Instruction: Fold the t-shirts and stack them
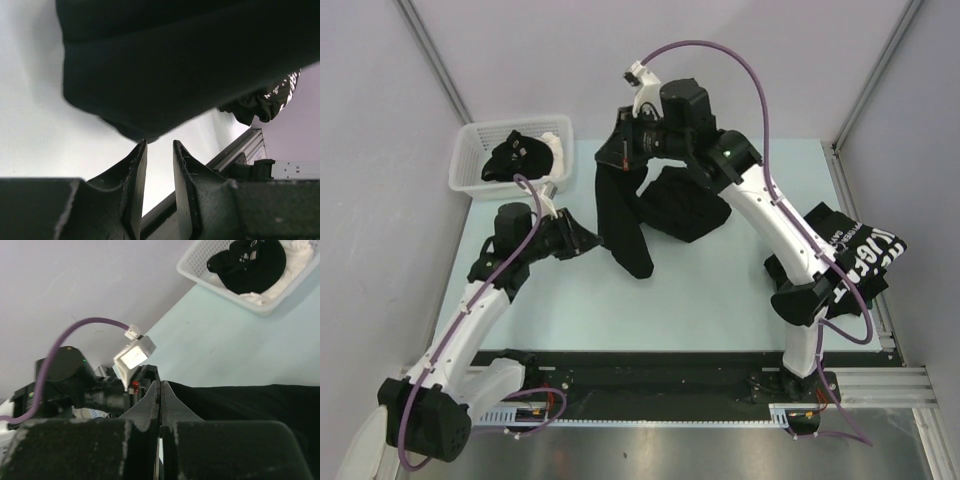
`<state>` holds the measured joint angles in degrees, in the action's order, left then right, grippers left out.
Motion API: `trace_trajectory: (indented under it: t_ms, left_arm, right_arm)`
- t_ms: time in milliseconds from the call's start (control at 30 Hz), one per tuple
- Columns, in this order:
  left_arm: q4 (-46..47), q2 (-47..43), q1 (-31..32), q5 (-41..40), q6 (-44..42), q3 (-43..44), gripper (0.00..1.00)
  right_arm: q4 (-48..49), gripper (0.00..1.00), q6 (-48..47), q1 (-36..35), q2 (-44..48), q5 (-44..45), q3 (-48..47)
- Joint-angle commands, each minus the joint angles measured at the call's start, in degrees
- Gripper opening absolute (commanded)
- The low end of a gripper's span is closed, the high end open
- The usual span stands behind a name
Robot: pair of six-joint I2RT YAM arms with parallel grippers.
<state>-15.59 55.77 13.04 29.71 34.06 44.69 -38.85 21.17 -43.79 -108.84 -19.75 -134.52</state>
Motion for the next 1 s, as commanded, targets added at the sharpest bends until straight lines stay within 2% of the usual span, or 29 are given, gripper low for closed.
trace_trajectory:
  t_ms: [0,233,400,533,700,967]
  left_arm:
    - [-2.06,-3.47,0.41,-1.32,-1.89,3.21,0.32]
    - [-13.04,-7.07,0.41,-6.95,-7.52,9.79,0.31]
    - [-13.59,-6.99,0.41,-6.78,-7.70,10.42,0.31]
    - [-13.32,-7.25,0.41,-6.86,-7.26,10.25,0.32]
    - [-13.58,-8.04,0.41,-7.74,-7.26,10.51,0.32]
    - [-13.59,-9.01,0.41,-7.04,-7.08,10.25,0.32]
  right_arm:
    - [-0.34,0.00,-1.65,-2.35,-2.51,0.24,1.71]
    - [-0.88,0.00,-1.05,-4.11,-6.56,-1.78,8.30]
    - [3.16,0.00,1.33,-5.08,-8.93,-5.99,11.99]
    - [10.54,0.00,5.45,-5.34,-10.78,-12.93,14.81]
    - [12.48,0.00,7.31,-6.30,-16.22,-20.41,11.83]
    - [11.08,0.00,5.46,-8.59,-20.01,-23.67,6.73]
